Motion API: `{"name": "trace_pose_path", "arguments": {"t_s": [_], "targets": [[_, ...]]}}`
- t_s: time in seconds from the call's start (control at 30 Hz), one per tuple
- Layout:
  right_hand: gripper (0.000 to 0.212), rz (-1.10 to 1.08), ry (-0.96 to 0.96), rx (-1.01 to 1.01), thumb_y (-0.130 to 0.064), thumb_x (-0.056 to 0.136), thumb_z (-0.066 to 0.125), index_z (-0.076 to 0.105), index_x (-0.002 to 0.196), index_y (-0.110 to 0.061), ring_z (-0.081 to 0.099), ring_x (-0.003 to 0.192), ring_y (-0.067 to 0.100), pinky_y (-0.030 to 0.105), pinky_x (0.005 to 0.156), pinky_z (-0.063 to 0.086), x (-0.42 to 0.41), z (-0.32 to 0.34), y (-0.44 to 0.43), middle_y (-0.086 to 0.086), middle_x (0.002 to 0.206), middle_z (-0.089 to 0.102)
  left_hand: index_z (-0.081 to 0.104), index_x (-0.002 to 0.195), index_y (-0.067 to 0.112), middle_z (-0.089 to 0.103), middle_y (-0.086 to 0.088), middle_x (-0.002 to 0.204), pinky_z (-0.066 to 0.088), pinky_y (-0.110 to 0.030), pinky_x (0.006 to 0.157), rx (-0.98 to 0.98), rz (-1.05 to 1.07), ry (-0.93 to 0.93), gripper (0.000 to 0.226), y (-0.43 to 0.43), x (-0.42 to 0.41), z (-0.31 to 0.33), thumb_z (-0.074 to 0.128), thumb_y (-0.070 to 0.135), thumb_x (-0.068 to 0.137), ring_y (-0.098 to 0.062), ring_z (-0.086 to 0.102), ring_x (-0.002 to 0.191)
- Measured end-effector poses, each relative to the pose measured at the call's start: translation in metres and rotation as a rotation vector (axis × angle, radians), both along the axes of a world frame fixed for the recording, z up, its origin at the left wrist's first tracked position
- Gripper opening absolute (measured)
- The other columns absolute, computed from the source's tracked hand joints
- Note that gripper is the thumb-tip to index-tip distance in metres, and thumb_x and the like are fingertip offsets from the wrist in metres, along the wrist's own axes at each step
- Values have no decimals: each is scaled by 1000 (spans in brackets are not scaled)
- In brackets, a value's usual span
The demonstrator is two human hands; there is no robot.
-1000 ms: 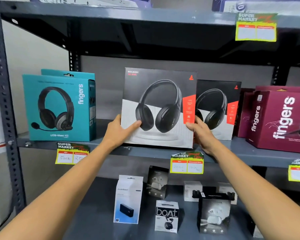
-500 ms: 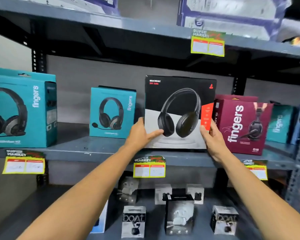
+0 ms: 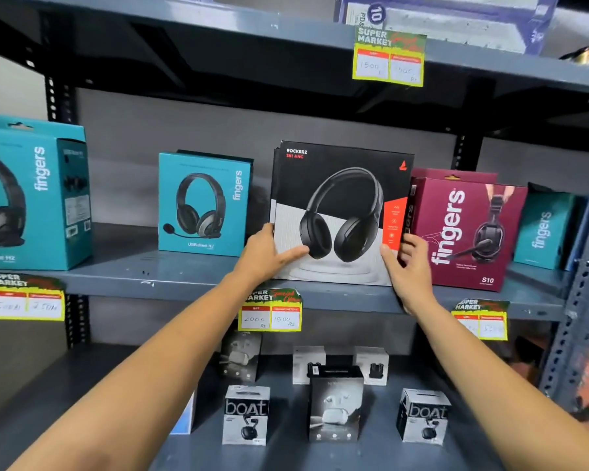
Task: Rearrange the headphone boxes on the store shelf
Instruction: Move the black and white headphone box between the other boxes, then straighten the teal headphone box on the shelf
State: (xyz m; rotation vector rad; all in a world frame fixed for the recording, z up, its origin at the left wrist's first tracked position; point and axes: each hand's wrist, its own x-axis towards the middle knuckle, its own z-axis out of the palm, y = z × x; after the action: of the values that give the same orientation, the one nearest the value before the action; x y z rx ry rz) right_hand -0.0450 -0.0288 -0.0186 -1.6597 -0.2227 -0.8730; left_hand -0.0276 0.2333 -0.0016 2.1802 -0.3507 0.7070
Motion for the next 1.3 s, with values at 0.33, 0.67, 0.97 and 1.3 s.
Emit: {"name": "trace_pose_path", "arguments": {"t_s": [0.33,0.67,0.97,1.3], "targets": [[57,-70,-110,-910,-53,86,51,29,49,-16,37,46,14,33,51,34,-20,-1,41,0,43,35,56,77,11,58,-2,73,41,-35,58,113,236,-437,39,69,-28,-16,44,44,95,-22,52,67],[56,9,-129,-1087,-45,92,51,31,51,-13,42,54,23,30,48,24,-28,4,238,1,46,39,61,69,10,59,-6,66,38,-38,62,275,515,-624,28,240,-73,-37,57,29,89,-28,53,65],[60,464,59,-579,-52,94,46,40,135,-9,48,124,32,36,94,39,-19,14,419,18,137,51,46,129,2,44,-17,141,30,-41,107,-49,805,-600,75,354,-93,-18,71,48,75,-31,39,132],[60,606,203,-472,-55,92,48,39,136,-15,54,124,22,29,93,42,-14,20,443,1,137,56,53,116,8,69,-11,110,49,-34,77,-262,687,-319,66,370,-90,-26,74,54,74,-29,65,100]]}}
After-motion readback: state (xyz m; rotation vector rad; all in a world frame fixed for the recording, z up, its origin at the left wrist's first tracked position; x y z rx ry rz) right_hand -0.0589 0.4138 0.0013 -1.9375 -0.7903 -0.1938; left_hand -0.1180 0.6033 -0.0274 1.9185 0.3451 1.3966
